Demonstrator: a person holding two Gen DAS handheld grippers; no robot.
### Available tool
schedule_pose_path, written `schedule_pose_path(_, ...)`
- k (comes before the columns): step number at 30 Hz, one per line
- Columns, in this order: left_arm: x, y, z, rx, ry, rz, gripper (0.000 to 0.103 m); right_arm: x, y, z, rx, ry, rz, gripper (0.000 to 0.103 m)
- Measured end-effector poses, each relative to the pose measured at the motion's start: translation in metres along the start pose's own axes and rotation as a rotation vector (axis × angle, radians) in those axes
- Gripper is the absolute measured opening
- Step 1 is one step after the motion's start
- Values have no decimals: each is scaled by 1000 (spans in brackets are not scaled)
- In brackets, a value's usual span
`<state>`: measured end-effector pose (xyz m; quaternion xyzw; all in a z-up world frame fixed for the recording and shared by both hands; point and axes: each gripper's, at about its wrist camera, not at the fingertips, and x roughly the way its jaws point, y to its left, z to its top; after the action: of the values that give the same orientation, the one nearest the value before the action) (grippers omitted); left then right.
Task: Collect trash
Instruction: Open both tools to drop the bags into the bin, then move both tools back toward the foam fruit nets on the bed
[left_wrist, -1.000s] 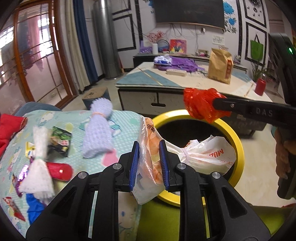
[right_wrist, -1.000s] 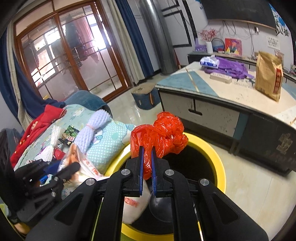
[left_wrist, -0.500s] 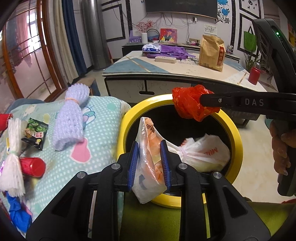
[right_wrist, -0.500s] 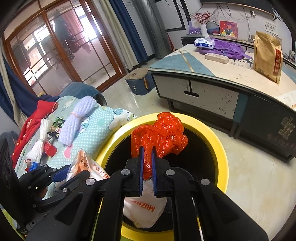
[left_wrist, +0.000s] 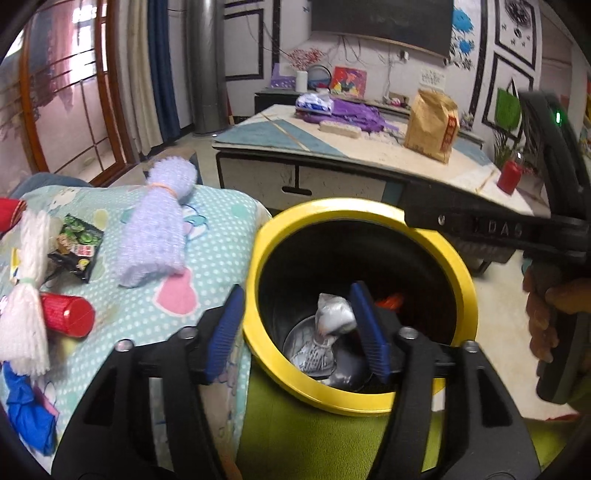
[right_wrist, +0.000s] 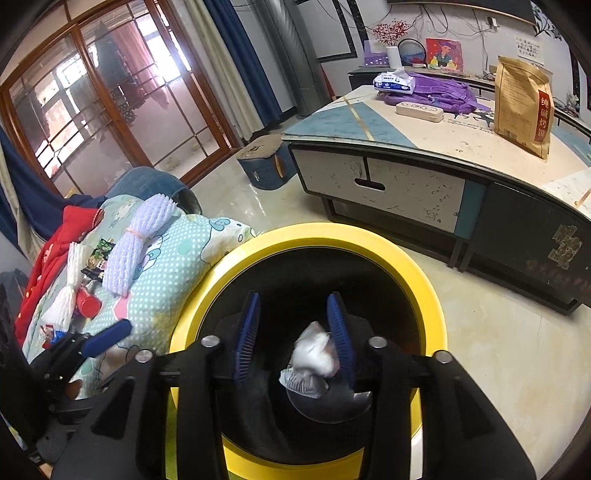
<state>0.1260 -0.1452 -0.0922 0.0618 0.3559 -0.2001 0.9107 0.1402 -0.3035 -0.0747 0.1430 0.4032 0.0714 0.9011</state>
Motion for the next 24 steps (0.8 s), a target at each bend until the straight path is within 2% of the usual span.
schedule_pose_path(2,-11,7,2,-26,-35,10,67,-3,3,1,-11,-15,-9,44)
schedule_pose_path(4,-19,13,6,-45,-66,23,75,-6,6,1,-21,-30,-11,47)
schedule_pose_path(6,-29,19,9,-68,-96,39,80,-11,12,2,-37,-49,-14,54)
schedule_pose_path(8,-36,24,12,-86,-123,50,90,-14,17,2,-50,-65,-14,58)
schedule_pose_path(17,-69,46,15,-142,-214,113,92,-35,41,4,-113,-153,-6,72)
schedule_pose_path(24,-89,62,13,-191,-247,140,92,-47,56,4,-143,-193,15,75)
